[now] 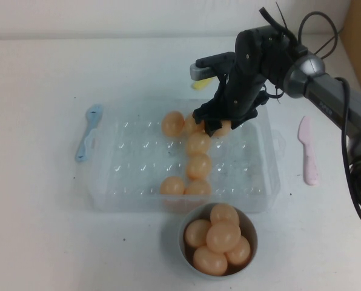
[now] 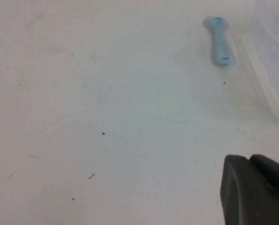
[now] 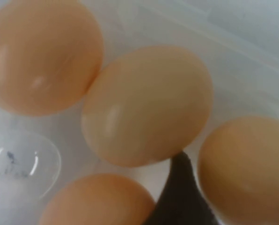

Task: Take an egg out of the egg box
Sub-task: Pick up the egg from the plastic box, then place the egg in the bowl

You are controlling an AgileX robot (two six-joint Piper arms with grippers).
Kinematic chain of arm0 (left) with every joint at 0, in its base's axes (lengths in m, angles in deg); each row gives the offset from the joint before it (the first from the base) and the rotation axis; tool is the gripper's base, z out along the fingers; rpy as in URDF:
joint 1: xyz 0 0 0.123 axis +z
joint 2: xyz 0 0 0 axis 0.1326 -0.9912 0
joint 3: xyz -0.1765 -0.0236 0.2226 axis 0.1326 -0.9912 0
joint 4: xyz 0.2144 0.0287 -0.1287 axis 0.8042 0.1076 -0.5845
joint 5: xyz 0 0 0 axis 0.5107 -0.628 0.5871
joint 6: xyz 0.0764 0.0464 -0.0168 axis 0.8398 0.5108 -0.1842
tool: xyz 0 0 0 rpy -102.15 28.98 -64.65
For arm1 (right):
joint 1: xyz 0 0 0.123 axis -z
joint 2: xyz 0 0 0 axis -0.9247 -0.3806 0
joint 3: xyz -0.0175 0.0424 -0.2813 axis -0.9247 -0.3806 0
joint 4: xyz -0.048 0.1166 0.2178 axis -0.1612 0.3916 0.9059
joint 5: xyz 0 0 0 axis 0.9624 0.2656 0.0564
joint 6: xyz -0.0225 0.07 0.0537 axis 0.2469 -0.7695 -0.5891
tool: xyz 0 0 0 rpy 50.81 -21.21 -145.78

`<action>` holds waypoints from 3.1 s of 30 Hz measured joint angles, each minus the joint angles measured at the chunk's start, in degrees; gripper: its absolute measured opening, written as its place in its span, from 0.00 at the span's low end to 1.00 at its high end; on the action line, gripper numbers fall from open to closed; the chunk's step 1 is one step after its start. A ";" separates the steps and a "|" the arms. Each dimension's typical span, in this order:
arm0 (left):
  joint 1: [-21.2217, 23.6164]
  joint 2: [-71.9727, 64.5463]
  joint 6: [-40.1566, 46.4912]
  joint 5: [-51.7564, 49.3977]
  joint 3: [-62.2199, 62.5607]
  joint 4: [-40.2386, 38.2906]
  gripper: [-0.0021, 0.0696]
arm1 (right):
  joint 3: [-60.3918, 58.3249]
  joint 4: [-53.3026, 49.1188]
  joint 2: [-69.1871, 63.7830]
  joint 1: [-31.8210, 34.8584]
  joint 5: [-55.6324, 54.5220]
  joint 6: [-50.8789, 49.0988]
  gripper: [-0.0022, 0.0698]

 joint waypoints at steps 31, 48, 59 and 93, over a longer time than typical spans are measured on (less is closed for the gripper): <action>0.00 0.00 0.00 0.00 0.00 0.00 0.02 | -15.10 3.49 26.01 -0.03 4.72 9.50 0.54; 0.00 0.00 0.00 0.00 0.00 0.00 0.02 | -47.61 4.65 43.22 -10.59 4.07 12.90 0.54; 0.00 0.00 0.00 0.00 0.00 0.00 0.02 | -47.50 8.20 39.87 -14.51 1.83 21.94 0.54; 0.00 0.00 0.00 0.00 0.00 0.00 0.02 | -47.50 10.62 35.99 -14.61 -3.02 30.71 0.54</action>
